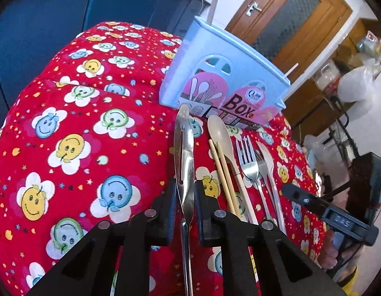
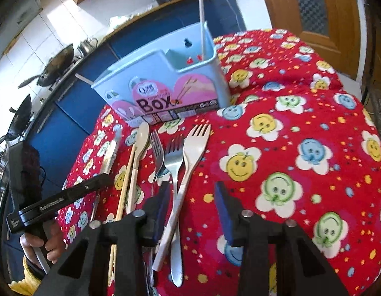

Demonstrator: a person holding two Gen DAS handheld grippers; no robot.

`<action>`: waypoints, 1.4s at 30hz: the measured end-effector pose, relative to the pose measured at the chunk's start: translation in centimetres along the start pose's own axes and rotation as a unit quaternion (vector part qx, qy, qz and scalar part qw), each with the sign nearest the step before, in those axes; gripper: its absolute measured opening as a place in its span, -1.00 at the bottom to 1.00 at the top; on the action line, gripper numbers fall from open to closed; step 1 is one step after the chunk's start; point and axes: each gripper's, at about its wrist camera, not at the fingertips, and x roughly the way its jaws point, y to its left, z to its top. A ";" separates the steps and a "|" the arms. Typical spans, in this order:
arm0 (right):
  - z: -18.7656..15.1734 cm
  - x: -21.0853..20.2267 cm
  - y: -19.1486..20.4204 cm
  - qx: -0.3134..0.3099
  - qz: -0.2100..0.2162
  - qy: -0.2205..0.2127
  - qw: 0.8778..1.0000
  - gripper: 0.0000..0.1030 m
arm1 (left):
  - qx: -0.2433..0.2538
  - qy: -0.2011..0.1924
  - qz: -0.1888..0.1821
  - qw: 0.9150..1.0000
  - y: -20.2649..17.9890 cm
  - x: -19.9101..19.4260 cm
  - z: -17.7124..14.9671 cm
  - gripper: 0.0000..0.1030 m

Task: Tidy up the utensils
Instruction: 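Grasp a metal knife with the left tool while the right tool grasps a white plastic fork, then lift the knife and fork and lower them into the blue holder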

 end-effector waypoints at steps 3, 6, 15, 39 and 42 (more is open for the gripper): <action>0.4 1.1 0.1 0.009 -0.004 0.021 1.000 -0.46 | 0.000 -0.011 -0.008 1.000 0.1 -0.5 0.1 -0.74; 0.9 1.6 0.4 0.008 -0.017 0.028 0.999 -0.51 | 0.005 -0.021 -0.012 1.000 0.0 -0.9 0.2 -0.74; 2.3 2.8 1.3 -0.025 -0.066 0.059 0.996 -0.83 | 0.028 -0.061 -0.025 0.997 -1.1 -2.6 -0.1 -0.75; 3.8 -6.1 2.2 -0.049 0.036 -0.201 0.978 -0.86 | 0.065 -0.198 -0.053 0.977 -6.0 -7.2 4.9 -0.88; 4.1 -6.4 2.3 -0.053 0.039 -0.214 0.975 -0.86 | 0.076 -0.218 -0.047 0.972 -6.7 -8.0 6.3 -0.87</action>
